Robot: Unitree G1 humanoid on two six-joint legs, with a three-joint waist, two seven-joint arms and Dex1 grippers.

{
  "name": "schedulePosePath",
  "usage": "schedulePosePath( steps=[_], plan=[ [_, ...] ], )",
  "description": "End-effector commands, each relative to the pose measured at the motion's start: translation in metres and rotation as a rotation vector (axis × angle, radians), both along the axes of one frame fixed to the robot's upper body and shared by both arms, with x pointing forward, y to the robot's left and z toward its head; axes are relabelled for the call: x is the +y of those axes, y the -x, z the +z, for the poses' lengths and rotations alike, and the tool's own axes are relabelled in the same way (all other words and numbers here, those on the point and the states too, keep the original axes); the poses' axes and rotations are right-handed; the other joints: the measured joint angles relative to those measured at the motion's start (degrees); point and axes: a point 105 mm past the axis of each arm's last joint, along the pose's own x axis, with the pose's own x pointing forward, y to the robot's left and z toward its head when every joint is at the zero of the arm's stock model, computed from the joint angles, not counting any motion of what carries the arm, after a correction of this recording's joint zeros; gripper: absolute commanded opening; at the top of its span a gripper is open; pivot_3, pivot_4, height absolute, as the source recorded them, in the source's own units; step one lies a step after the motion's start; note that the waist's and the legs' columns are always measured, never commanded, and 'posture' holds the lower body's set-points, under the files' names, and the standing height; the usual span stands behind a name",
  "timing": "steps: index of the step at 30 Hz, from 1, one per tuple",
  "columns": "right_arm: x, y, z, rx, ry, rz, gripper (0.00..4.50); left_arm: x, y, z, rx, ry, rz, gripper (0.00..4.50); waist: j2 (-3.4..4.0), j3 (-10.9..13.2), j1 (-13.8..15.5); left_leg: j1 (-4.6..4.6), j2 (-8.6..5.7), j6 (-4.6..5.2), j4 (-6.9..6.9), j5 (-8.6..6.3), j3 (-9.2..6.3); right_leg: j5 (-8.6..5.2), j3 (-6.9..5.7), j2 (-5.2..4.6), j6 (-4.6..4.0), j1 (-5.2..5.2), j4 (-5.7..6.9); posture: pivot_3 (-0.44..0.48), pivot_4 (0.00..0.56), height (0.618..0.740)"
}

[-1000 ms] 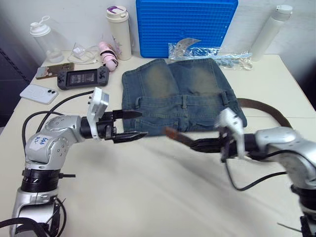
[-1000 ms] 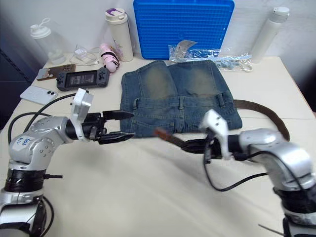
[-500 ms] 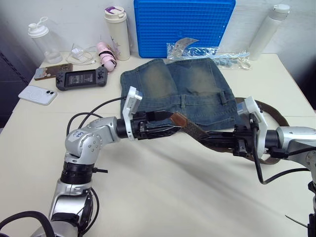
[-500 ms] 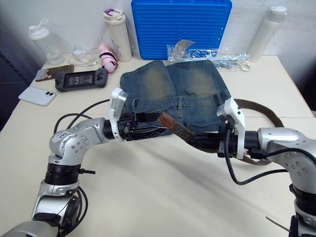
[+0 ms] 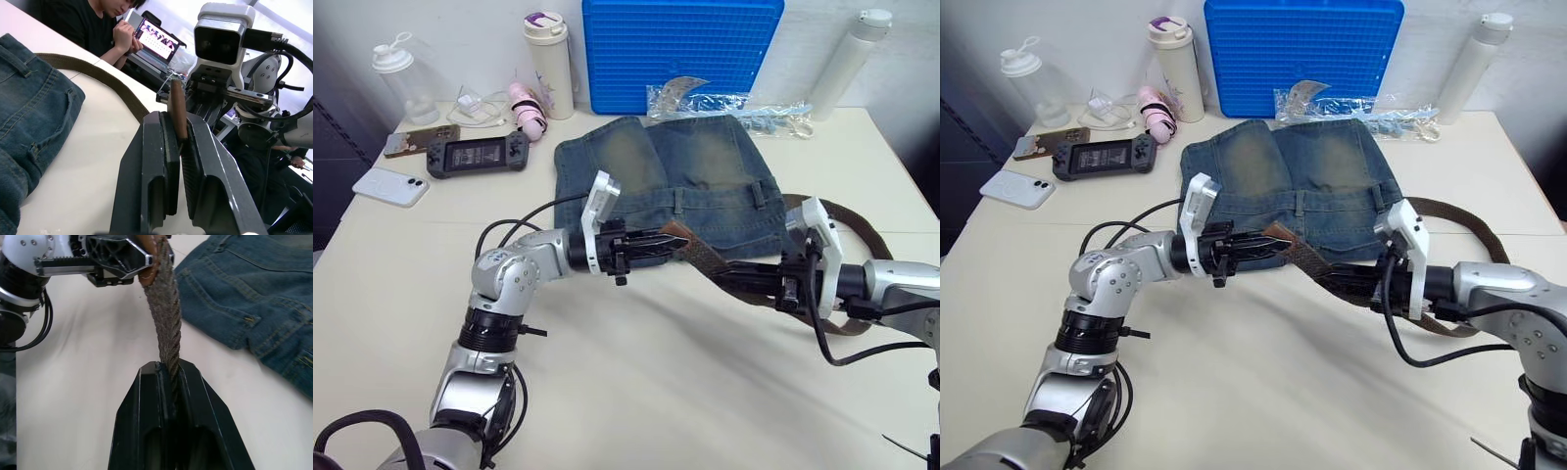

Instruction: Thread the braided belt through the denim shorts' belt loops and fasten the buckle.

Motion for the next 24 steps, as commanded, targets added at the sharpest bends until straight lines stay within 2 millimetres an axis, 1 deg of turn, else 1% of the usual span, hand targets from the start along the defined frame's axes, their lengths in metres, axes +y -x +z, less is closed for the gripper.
schedulePosePath(
  steps=[1,3,5,6,8,9,11,13,15,17,19,21,24],
  plan=[
    [-0.028,-0.002,0.027,-0.109,-0.066,-0.134,2.15,-0.006,-0.005,0.015,-0.024,0.029,0.008,0.00,0.00,0.00,0.31,-0.01,0.00,0.01,0.00,0.00,-0.01,0.00,0.00,0.00,0.00,0.00,-0.01,0.000,0.150,0.693],
    [-0.043,0.005,0.041,-0.138,-0.134,-0.192,3.18,-0.011,-0.013,0.017,-0.001,0.038,0.039,0.00,-0.01,0.00,0.60,-0.01,-0.02,0.01,0.00,0.01,0.00,0.00,0.00,-0.01,0.00,0.01,-0.02,0.000,0.150,0.693],
    [-0.054,0.014,0.053,-0.177,-0.207,-0.240,4.17,-0.016,-0.021,0.017,0.044,0.049,0.062,0.00,-0.01,0.00,1.14,-0.01,-0.02,0.02,0.00,0.01,0.01,0.01,-0.01,-0.01,0.02,0.02,-0.03,0.000,0.150,0.693],
    [-0.056,0.017,0.056,-0.186,-0.227,-0.256,4.45,-0.017,-0.022,0.017,0.060,0.052,0.065,0.00,-0.01,0.01,1.30,-0.02,-0.02,0.03,-0.01,0.01,0.01,0.01,0.00,-0.01,0.02,0.01,-0.04,0.000,0.150,0.693],
    [-0.058,0.024,0.060,-0.214,-0.290,-0.306,4.45,-0.023,-0.026,0.016,0.095,0.054,0.068,0.00,-0.02,0.01,1.32,-0.02,-0.01,0.03,-0.01,0.01,0.01,0.01,-0.01,0.00,0.02,0.01,-0.03,0.000,0.150,0.693],
    [-0.055,0.028,0.056,-0.231,-0.298,-0.342,4.45,-0.027,-0.028,0.018,0.108,0.072,0.066,0.00,-0.02,0.01,1.35,-0.01,-0.01,0.03,-0.02,0.01,0.01,0.01,-0.02,0.00,0.02,0.01,-0.03,0.000,0.150,0.693],
    [-0.041,0.035,0.039,-0.187,-0.368,-0.398,4.45,-0.035,-0.032,0.028,0.136,0.130,0.057,0.00,-0.05,0.01,1.48,-0.02,0.01,0.02,-0.04,0.01,-0.03,0.01,-0.04,0.00,0.02,0.01,-0.02,0.000,0.150,0.693],
    [-0.023,0.041,0.026,-0.121,-0.483,-0.411,4.45,-0.042,-0.034,0.036,0.160,0.166,0.042,0.00,-0.05,0.01,1.51,-0.05,-0.02,0.03,-0.04,0.02,-0.01,0.01,-0.02,-0.02,0.02,-0.01,-0.03,0.000,0.150,0.693],
    [-0.011,0.042,0.014,-0.062,-0.571,-0.447,4.45,-0.049,-0.034,0.040,0.182,0.180,0.016,0.00,-0.04,0.00,1.25,-0.04,-0.06,0.04,-0.03,0.02,0.05,0.02,0.04,-0.05,0.03,-0.04,0.01,0.000,0.150,0.693],
    [-0.004,0.039,0.002,-0.009,-0.644,-0.486,4.45,-0.053,-0.030,0.043,0.186,0.175,-0.021,0.00,-0.05,0.00,0.91,0.02,-0.08,0.07,-0.04,0.04,0.17,0.03,0.14,-0.06,0.06,-0.05,0.02,0.000,0.150,0.693],
    [-0.005,0.030,-0.005,0.015,-0.711,-0.551,4.45,-0.055,-0.026,0.043,0.182,0.160,-0.053,0.00,-0.04,0.00,0.62,0.11,-0.08,0.09,-0.04,0.05,0.30,0.03,0.27,-0.05,0.07,-0.05,0.04,0.000,0.150,0.693],
    [-0.011,0.019,-0.007,0.015,-0.815,-0.619,4.45,-0.056,-0.024,0.042,0.183,0.143,-0.067,0.00,-0.04,0.00,0.32,0.14,-0.07,0.06,-0.04,0.07,0.34,0.03,0.32,-0.03,0.07,-0.08,0.09,0.000,0.150,0.693],
    [-0.013,0.012,0.001,-0.002,-0.958,-0.617,4.45,-0.056,-0.024,0.041,0.186,0.135,-0.067,0.00,-0.02,-0.02,-0.09,0.13,-0.06,0.05,-0.04,0.09,0.35,0.03,0.41,0.00,0.07,-0.18,0.18,0.000,0.150,0.693]
  ],
)
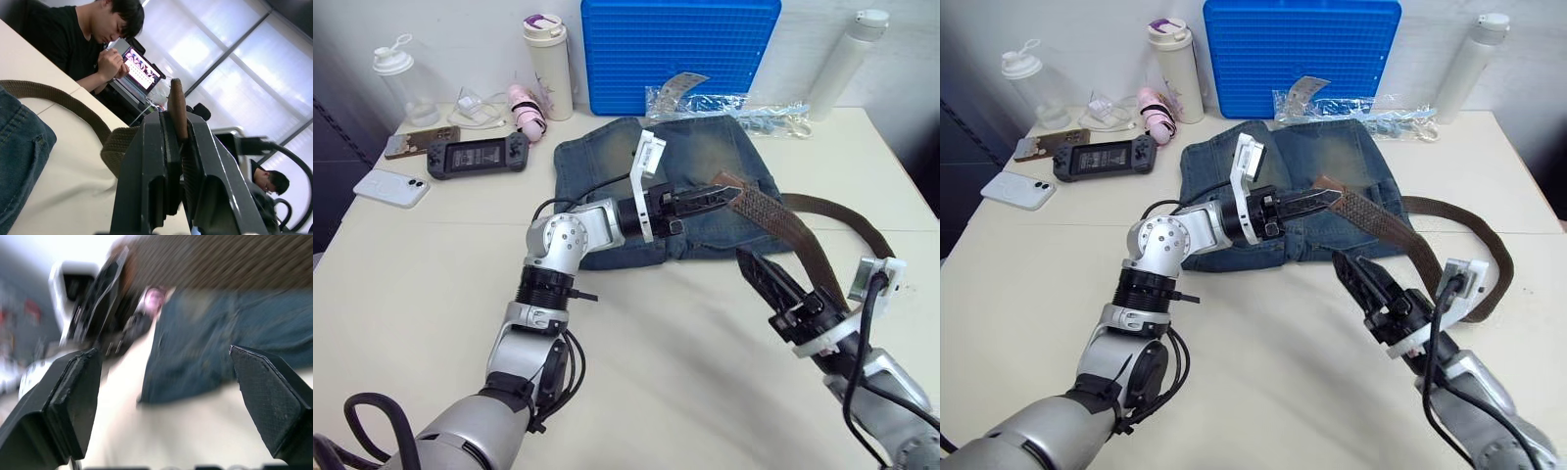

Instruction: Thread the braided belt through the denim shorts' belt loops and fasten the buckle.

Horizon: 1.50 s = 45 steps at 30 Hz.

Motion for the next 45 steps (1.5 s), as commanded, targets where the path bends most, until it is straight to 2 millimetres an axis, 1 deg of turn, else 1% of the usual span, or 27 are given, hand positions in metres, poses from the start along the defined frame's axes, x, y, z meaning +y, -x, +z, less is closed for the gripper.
schedulePosePath(
  steps=[1,7,8,10,12,15,16,17,18,20,22,23,24,26,27,28,29,30,31,32,34,37,39,43,45],
  plan=[
    [-0.003,-0.005,0.014,-0.081,-0.097,-0.028,4.45,-0.002,0.006,0.012,-0.039,0.015,-0.029,0.00,0.00,0.00,-0.05,0.00,0.00,0.00,-0.01,0.00,-0.03,0.00,-0.01,0.00,0.00,-0.01,0.03,0.000,0.150,0.693],
    [0.003,-0.015,0.017,-0.107,-0.131,0.003,4.45,-0.003,0.006,0.005,-0.044,-0.013,0.000,0.00,0.00,0.00,-0.08,-0.02,0.00,0.00,-0.04,0.00,-0.06,0.00,-0.02,0.01,0.00,-0.03,0.02,0.000,0.150,0.693],
    [0.004,-0.016,0.017,-0.106,-0.129,0.007,4.22,-0.003,0.005,0.004,-0.045,-0.015,0.009,0.00,0.00,0.00,-0.09,-0.02,0.00,0.00,-0.04,0.00,-0.06,0.00,-0.02,0.01,0.00,-0.03,0.02,0.000,0.150,0.693],
    [0.004,-0.017,0.015,-0.104,-0.124,0.007,3.63,-0.003,0.003,0.002,-0.046,-0.019,0.029,0.00,0.00,0.00,-0.09,-0.02,0.01,0.00,-0.04,0.00,-0.06,0.00,-0.02,0.01,0.00,-0.03,0.02,0.000,0.150,0.693],
    [0.000,-0.019,0.015,-0.105,-0.126,-0.009,2.69,-0.002,0.002,-0.001,-0.046,-0.033,0.044,0.00,0.00,0.00,-0.06,-0.02,0.00,0.00,-0.04,0.00,-0.06,0.00,-0.02,0.01,0.00,-0.03,0.02,0.000,0.150,0.693],
    [-0.006,-0.021,0.015,-0.113,-0.134,-0.032,1.15,-0.001,0.001,-0.004,-0.044,-0.049,0.058,0.00,0.00,0.00,-0.10,-0.02,0.01,0.00,-0.04,0.00,-0.05,0.00,-0.02,0.01,0.00,-0.03,0.02,0.000,0.150,0.693],
    [-0.008,-0.022,0.016,-0.115,-0.131,-0.036,0.75,-0.001,0.001,-0.005,-0.041,-0.049,0.060,0.00,0.00,0.00,-0.11,-0.02,0.01,0.00,-0.04,0.00,-0.04,0.00,-0.01,0.01,0.00,-0.04,0.02,0.000,0.150,0.693],
    [-0.009,-0.023,0.016,-0.118,-0.129,-0.038,0.23,0.000,0.000,-0.005,-0.040,-0.053,0.063,0.00,0.00,0.00,-0.10,-0.02,0.01,0.00,-0.04,0.00,-0.04,0.00,-0.01,0.01,0.00,-0.04,0.02,0.000,0.150,0.693],
    [-0.011,-0.024,0.017,-0.121,-0.125,-0.040,0.10,0.000,0.000,-0.006,-0.041,-0.059,0.068,0.00,0.00,0.00,-0.08,-0.03,0.01,0.00,-0.04,0.00,-0.04,0.00,-0.01,0.01,0.00,-0.05,0.02,0.000,0.150,0.693],
    [-0.016,-0.026,0.020,-0.127,-0.116,-0.057,0.10,0.001,-0.001,-0.006,-0.033,-0.058,0.068,0.00,0.00,0.00,-0.07,-0.02,0.01,0.00,-0.04,0.00,-0.04,0.00,-0.01,0.01,0.00,-0.04,0.02,0.000,0.150,0.693],
    [-0.024,-0.026,0.023,-0.136,-0.095,-0.087,0.00,0.004,-0.009,-0.005,-0.070,-0.059,0.117,0.92,0.00,0.00,-0.07,-0.03,0.01,0.00,-0.04,0.00,-0.04,0.00,-0.01,0.01,0.00,-0.04,0.02,0.000,0.150,0.693],
    [-0.026,-0.026,0.024,-0.139,-0.089,-0.098,0.00,0.005,-0.011,-0.006,-0.092,-0.068,0.130,1.21,0.00,0.00,-0.06,-0.03,0.01,0.00,-0.04,0.00,-0.03,0.00,-0.01,0.01,0.00,-0.05,0.02,0.000,0.150,0.693],
    [-0.030,-0.025,0.025,-0.141,-0.081,-0.112,0.00,0.004,-0.009,-0.008,-0.127,-0.088,0.116,1.68,0.00,0.00,-0.06,-0.04,0.00,0.00,-0.04,0.00,-0.03,0.00,-0.01,0.01,0.00,-0.05,0.01,0.000,0.150,0.693],
    [-0.055,-0.023,0.028,-0.133,-0.012,-0.215,0.00,-0.001,-0.005,-0.025,-0.363,-0.237,0.102,2.63,0.01,-0.01,-0.03,-0.03,0.00,0.00,-0.05,0.00,-0.01,0.00,-0.01,0.01,0.00,-0.05,0.02,0.000,0.150,0.693],
    [-0.064,-0.022,0.029,-0.127,0.011,-0.255,0.00,-0.003,-0.003,-0.033,-0.450,-0.289,0.084,3.09,0.02,-0.01,0.11,-0.03,0.00,0.00,-0.07,0.00,0.01,0.00,-0.01,0.01,0.00,-0.06,0.01,0.000,0.150,0.693],
    [-0.075,-0.020,0.032,-0.122,0.042,-0.302,0.00,-0.009,-0.002,-0.038,-0.546,-0.332,0.076,3.52,0.02,-0.01,0.19,-0.04,-0.02,0.01,-0.08,0.00,0.05,0.00,0.00,0.00,0.00,-0.05,0.01,0.000,0.150,0.693],
    [-0.085,-0.018,0.035,-0.117,0.074,-0.343,0.00,-0.016,0.000,-0.043,-0.628,-0.362,0.059,4.06,0.02,-0.01,0.36,-0.04,-0.02,0.02,-0.08,-0.01,0.07,0.00,0.00,0.00,0.00,-0.05,-0.03,0.000,0.150,0.693],
    [-0.091,-0.016,0.038,-0.114,0.095,-0.367,0.00,-0.020,0.001,-0.047,-0.685,-0.379,0.046,4.47,0.02,-0.01,0.74,-0.05,-0.03,0.04,-0.08,-0.03,0.11,0.00,0.04,-0.01,0.00,-0.05,-0.07,0.000,0.150,0.693],
    [-0.097,-0.013,0.042,-0.114,0.116,-0.393,0.00,-0.027,0.005,-0.052,-0.761,-0.399,0.013,4.47,0.02,-0.01,0.90,-0.10,-0.03,0.06,-0.08,-0.03,0.15,0.00,0.05,-0.02,0.00,-0.06,-0.15,0.000,0.150,0.693],
    [-0.103,-0.011,0.046,-0.114,0.137,-0.423,0.00,-0.034,0.008,-0.063,-0.849,-0.440,-0.020,4.47,0.02,-0.01,1.16,-0.10,-0.02,0.07,-0.07,-0.03,0.17,0.00,0.06,-0.02,0.00,-0.06,-0.18,0.000,0.150,0.693],
    [-0.108,-0.006,0.055,-0.116,0.173,-0.461,0.00,-0.047,0.006,-0.080,-0.987,-0.502,-0.034,4.47,0.02,-0.01,1.40,-0.10,0.00,0.08,-0.07,-0.03,0.24,0.00,0.08,-0.02,0.00,-0.06,-0.24,0.000,0.150,0.693],
    [-0.108,-0.001,0.060,-0.116,0.193,-0.487,0.00,-0.063,-0.005,-0.090,-1.136,-0.541,0.039,4.47,0.00,0.00,1.61,-0.13,0.04,0.13,-0.07,-0.06,0.29,0.02,0.07,-0.04,0.03,-0.07,-0.30,0.000,0.150,0.693],
    [-0.110,0.002,0.060,-0.111,0.192,-0.502,0.00,-0.069,-0.011,-0.095,-1.243,-0.568,0.081,4.47,-0.02,0.01,1.58,-0.19,0.07,0.17,-0.07,-0.08,0.37,0.03,0.09,-0.06,0.06,-0.18,-0.32,0.000,0.150,0.693],
    [-0.106,0.006,0.056,-0.097,0.203,-0.516,0.00,-0.076,-0.029,-0.102,-1.338,-0.661,0.195,4.47,-0.04,0.02,1.64,-0.24,0.08,0.32,-0.08,-0.15,0.65,0.06,0.27,-0.13,0.11,-0.38,-0.23,0.000,0.150,0.693],
    [-0.105,0.007,0.054,-0.087,0.208,-0.520,0.00,-0.075,-0.037,-0.103,-1.284,-0.683,0.246,4.47,-0.04,0.02,1.69,-0.25,0.08,0.39,-0.07,-0.17,0.72,0.08,0.33,-0.15,0.14,-0.44,-0.22,0.000,0.150,0.693]
  ],
)
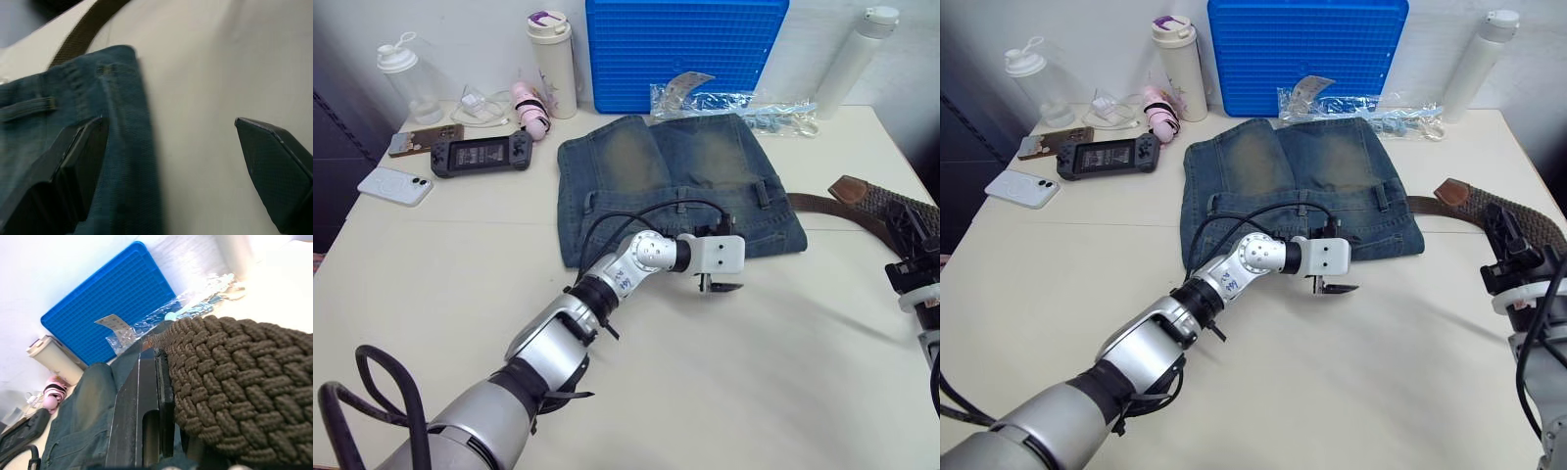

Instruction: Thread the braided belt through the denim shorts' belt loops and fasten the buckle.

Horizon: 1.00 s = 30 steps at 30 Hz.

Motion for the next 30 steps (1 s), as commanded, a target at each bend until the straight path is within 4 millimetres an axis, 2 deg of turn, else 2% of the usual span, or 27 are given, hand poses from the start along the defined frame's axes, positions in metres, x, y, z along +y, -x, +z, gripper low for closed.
schedulePosePath(
  steps=[1,3,6,9,13,14,16,19,20,23,25,30],
  plan=[
    [0.004,0.009,0.010,-0.046,0.019,-0.015,0.00,-0.003,-0.012,0.004,-0.005,0.044,0.089,4.47,0.00,0.00,0.00,-0.03,0.00,0.05,0.00,-0.03,0.05,0.01,0.04,-0.01,0.02,-0.05,0.01,0.000,0.150,0.693],
    [0.004,0.010,0.010,-0.044,0.018,-0.018,0.00,0.000,-0.016,-0.004,-0.004,-0.008,0.110,4.47,-0.01,0.00,0.00,-0.15,-0.01,0.11,0.02,-0.03,0.15,0.04,0.10,-0.04,0.08,-0.23,0.04,0.000,0.150,0.693],
    [0.006,0.008,0.010,-0.036,0.022,-0.013,0.00,0.005,-0.021,-0.013,0.061,-0.031,0.155,3.58,-0.02,-0.01,0.06,-0.20,-0.04,0.16,0.08,-0.01,0.18,0.07,0.12,-0.07,0.13,-0.26,0.05,0.000,0.150,0.693],
    [0.009,0.006,0.010,-0.032,0.028,0.000,0.00,0.011,-0.028,-0.014,0.069,-0.037,0.205,2.20,-0.02,-0.01,-0.16,-0.18,-0.04,0.17,0.08,-0.01,0.20,0.07,0.16,-0.08,0.13,-0.28,0.08,0.000,0.150,0.693],
    [0.016,0.000,0.010,-0.021,0.067,0.028,0.00,0.017,-0.037,0.010,0.095,0.097,0.241,0.29,-0.02,-0.01,-0.39,-0.14,-0.02,0.15,0.08,0.00,0.24,0.07,0.25,-0.07,0.13,-0.35,0.18,0.000,0.150,0.693],
    [0.018,-0.001,0.012,-0.020,0.079,0.039,0.00,0.020,-0.038,0.015,0.095,0.112,0.231,0.06,-0.02,-0.01,-0.42,-0.14,-0.02,0.15,0.08,0.00,0.24,0.07,0.24,-0.07,0.13,-0.35,0.19,0.000,0.150,0.693],
    [0.022,-0.004,0.015,-0.020,0.097,0.062,0.00,0.026,-0.037,0.020,0.119,0.120,0.188,0.06,-0.02,-0.01,-0.47,-0.15,-0.02,0.15,0.08,0.00,0.28,0.07,0.26,-0.07,0.13,-0.38,0.19,0.000,0.150,0.693],
    [0.031,-0.008,0.017,-0.009,0.123,0.117,0.00,0.036,-0.023,0.018,0.151,0.073,0.042,0.06,0.00,-0.02,-0.52,-0.15,-0.02,0.14,0.08,0.00,0.29,0.07,0.23,-0.07,0.13,-0.39,0.20,0.000,0.150,0.693],
    [0.033,-0.009,0.016,0.002,0.136,0.131,0.00,0.042,-0.018,0.017,0.132,0.035,-0.002,0.06,0.00,-0.02,-0.52,-0.14,-0.02,0.14,0.08,0.00,0.29,0.07,0.22,-0.07,0.12,-0.39,0.20,0.000,0.150,0.693],
    [0.041,-0.010,0.017,0.061,0.180,0.196,0.00,0.072,0.009,0.012,0.275,-0.036,-0.147,0.06,0.09,-0.07,-1.05,-0.15,-0.01,0.14,0.07,0.00,0.31,0.07,0.17,-0.07,0.12,-0.40,0.19,0.000,0.150,0.693],
    [0.042,-0.011,0.017,0.095,0.192,0.220,0.00,0.083,0.023,0.010,0.341,-0.065,-0.177,0.06,0.09,-0.07,-1.42,-0.15,0.00,0.13,0.06,0.00,0.23,0.06,0.12,-0.06,0.10,-0.40,0.20,0.000,0.150,0.693],
    [0.046,-0.012,0.007,0.208,0.196,0.264,0.00,0.092,0.054,0.005,0.475,-0.102,-0.210,0.06,0.08,-0.07,-1.01,-0.27,-0.03,0.16,0.26,-0.01,0.08,0.07,0.03,-0.06,0.11,-0.27,0.18,0.000,0.150,0.693]
  ],
)
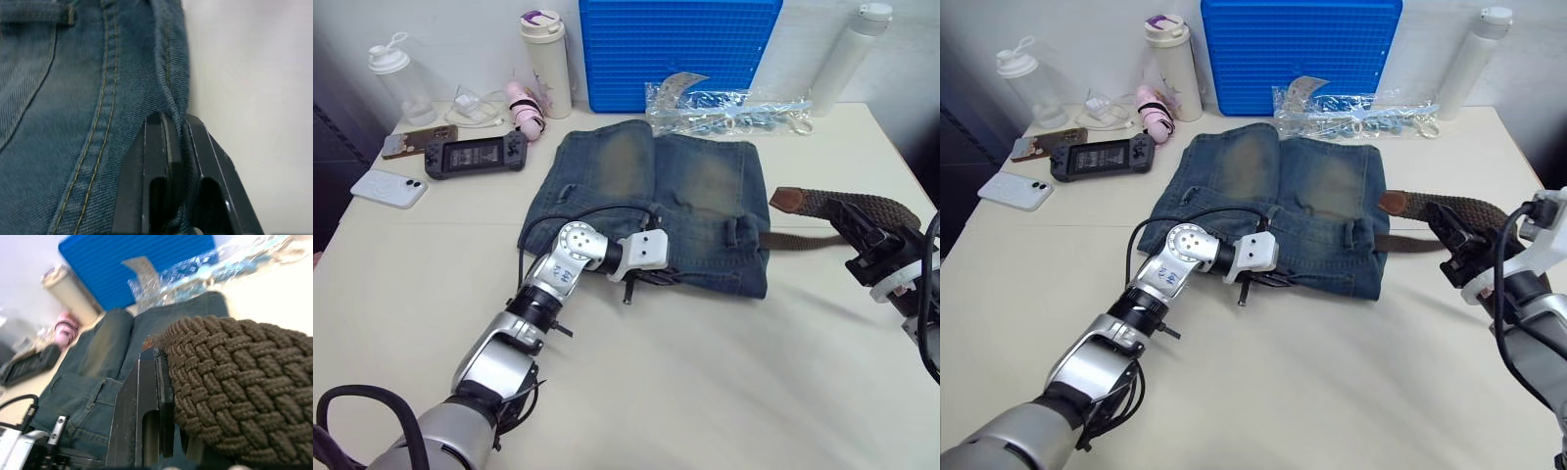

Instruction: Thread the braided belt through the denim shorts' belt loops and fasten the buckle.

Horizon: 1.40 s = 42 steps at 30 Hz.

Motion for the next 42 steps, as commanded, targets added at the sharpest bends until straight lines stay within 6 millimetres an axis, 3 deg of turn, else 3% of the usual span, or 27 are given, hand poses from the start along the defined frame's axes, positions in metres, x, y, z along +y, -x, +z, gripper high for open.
schedulePosePath(
  steps=[1,8,12,18,19,23,29,38,42],
  plan=[
    [0.002,0.003,-0.001,0.057,0.004,0.020,0.00,-0.009,0.029,0.006,0.057,-0.008,-0.083,0.06,0.00,0.00,0.17,-0.01,0.00,0.01,0.05,-0.01,0.00,0.00,0.00,0.00,0.00,0.03,0.00,0.000,0.150,0.693],
    [-0.001,0.006,-0.014,0.152,0.046,0.023,0.00,-0.032,0.049,0.004,0.146,0.004,-0.073,0.06,-0.01,0.00,0.88,-0.08,0.00,0.03,0.23,-0.02,-0.02,0.01,-0.01,0.00,0.02,0.05,0.01,0.000,0.150,0.693],
    [-0.008,0.007,-0.013,0.182,0.145,0.029,0.00,-0.032,0.042,0.009,0.159,0.006,-0.036,1.53,-0.01,0.00,0.84,-0.13,0.01,0.08,0.30,-0.04,-0.01,0.03,-0.01,0.00,0.04,0.05,0.02,0.000,0.150,0.693],
    [-0.022,0.012,-0.022,0.259,0.199,0.018,0.00,-0.015,0.040,0.048,0.214,0.106,-0.033,4.20,-0.01,0.00,0.75,-0.13,0.05,0.08,0.32,-0.04,-0.03,0.03,-0.03,0.02,0.04,0.05,0.03,0.000,0.150,0.693],
    [-0.024,0.012,-0.024,0.267,0.199,0.015,0.00,-0.013,0.038,0.053,0.196,0.119,-0.024,4.43,0.00,0.00,0.75,-0.14,0.05,0.07,0.33,-0.04,-0.04,0.03,-0.05,0.02,0.04,0.05,0.03,0.000,0.150,0.693],
    [-0.032,0.006,-0.032,0.281,0.196,0.008,0.00,-0.011,0.035,0.060,0.168,0.132,-0.007,4.43,0.00,0.00,0.76,-0.13,0.04,0.08,0.35,-0.04,-0.03,0.03,-0.03,0.02,0.05,0.08,0.02,0.000,0.150,0.693],
    [-0.021,0.000,-0.039,0.288,0.208,0.075,0.00,-0.011,0.031,0.063,0.177,0.179,0.074,4.43,0.00,0.00,0.77,-0.14,0.04,0.07,0.36,-0.04,-0.05,0.03,-0.06,0.02,0.05,0.08,0.02,0.000,0.150,0.693],
    [-0.022,-0.001,-0.018,0.239,0.244,0.133,0.00,0.002,0.022,0.061,0.175,0.185,0.169,4.43,0.00,0.00,0.76,-0.14,0.04,0.07,0.38,-0.04,-0.04,0.03,-0.06,0.02,0.05,0.07,0.04,0.000,0.150,0.693],
    [-0.019,-0.005,-0.032,0.284,0.307,0.143,0.00,0.003,0.019,0.059,0.159,0.173,0.181,4.43,0.00,0.00,0.85,-0.15,0.03,0.07,0.38,-0.04,-0.05,0.03,-0.07,0.02,0.05,0.07,0.03,0.000,0.150,0.693]
  ],
)
